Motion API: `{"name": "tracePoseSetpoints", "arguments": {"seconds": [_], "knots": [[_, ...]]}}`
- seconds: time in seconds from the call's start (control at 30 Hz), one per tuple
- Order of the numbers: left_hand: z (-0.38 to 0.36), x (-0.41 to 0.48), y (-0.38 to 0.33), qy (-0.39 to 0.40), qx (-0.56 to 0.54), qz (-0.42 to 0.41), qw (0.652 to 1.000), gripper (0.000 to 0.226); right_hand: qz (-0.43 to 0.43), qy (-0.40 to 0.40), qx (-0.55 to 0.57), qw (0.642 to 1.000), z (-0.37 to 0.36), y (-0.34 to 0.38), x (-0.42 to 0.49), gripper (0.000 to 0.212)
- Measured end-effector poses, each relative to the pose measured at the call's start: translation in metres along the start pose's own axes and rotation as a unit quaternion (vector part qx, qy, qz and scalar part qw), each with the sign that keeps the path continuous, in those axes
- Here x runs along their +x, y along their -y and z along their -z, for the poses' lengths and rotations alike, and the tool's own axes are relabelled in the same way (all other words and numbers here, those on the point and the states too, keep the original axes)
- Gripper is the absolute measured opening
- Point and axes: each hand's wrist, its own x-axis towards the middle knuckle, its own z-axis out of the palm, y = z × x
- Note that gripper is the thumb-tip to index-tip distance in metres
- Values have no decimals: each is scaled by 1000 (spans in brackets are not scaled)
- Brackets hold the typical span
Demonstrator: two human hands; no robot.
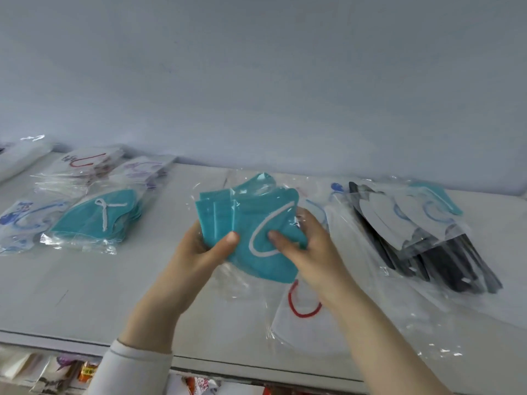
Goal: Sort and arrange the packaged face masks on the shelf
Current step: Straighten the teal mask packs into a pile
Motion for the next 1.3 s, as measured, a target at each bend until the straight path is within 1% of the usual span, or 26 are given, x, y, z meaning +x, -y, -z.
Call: {"name": "tracePoseSetpoints", "arguments": {"seconds": [0.03, 0.07, 0.1, 0.13, 0.17, 0.2, 0.23, 0.33, 0.4, 0.47, 0.6, 0.73, 0.8, 0.9, 1.0, 1.1, 1.17, 1.23, 1.3], "knots": [[3, -3, -2, 3, 21, -9, 1000, 83, 15, -1, 8, 1000, -7, -3, -1, 28], [5, -5, -6, 4, 44, -19, 999, 84, 28, -7, 16, 999, -13, -4, -1, 26], [10, -6, -7, 6, 58, -34, 998, 81, 34, -16, 22, 999, -19, -6, -1, 27], [15, -6, -9, 16, 66, -50, 996, 70, 38, -28, 21, 999, -23, -7, -1, 29], [19, -6, -8, 20, 70, -66, 995, 55, 45, -39, 16, 998, -27, -8, 0, 32], [22, -6, -5, 9, 68, -78, 995, 40, 51, -40, 11, 998, -31, -8, 0, 34], [25, -7, -2, -11, 63, -90, 994, 33, 52, -31, 8, 998, -36, -8, 0, 35], [29, -14, 14, -80, 87, -104, 987, 37, 37, 27, -2, 999, -51, -18, -7, 37], [30, -22, 25, -100, 105, -90, 985, 41, 25, 49, -28, 998, -56, -27, -12, 37], [33, -30, 33, -114, 111, -89, 983, 42, 22, 54, -49, 997, -57, -29, -15, 33], [33, -39, 29, -144, 130, -107, 975, 37, 75, 37, -79, 993, -63, -27, -15, 32], [33, -51, 22, -161, 137, -59, 976, 38, 48, 56, -70, 995, -67, -32, -17, 30], [36, -63, 8, -182, 121, -57, 974, 38, 57, 83, -53, 994, -72, -24, -21, 27], [44, -87, -19, -244, 50, -70, 966, 35, 77, 152, -33, 985, -86, -3, -37, 30], [57, -122, -20, -328, 7, -52, 943, 37, 66, 211, -77, 972, -102, -4, -55, 26], [76, -174, -10, -355, 32, 5, 934, 40, 10, 262, -106, 959, -125, -28, -79, 20], [93, -214, -10, -373, 47, 48, 925, 38, -19, 303, -109, 947, -149, -43, -99, 20], [114, -258, -11, -416, 48, 76, 905, 31, -33, 358, -108, 927, -180, -53, -122, 19], [134, -299, -11, -471, 62, 92, 875, 28, -48, 405, -108, 907, -212, -63, -147, 18]]}}
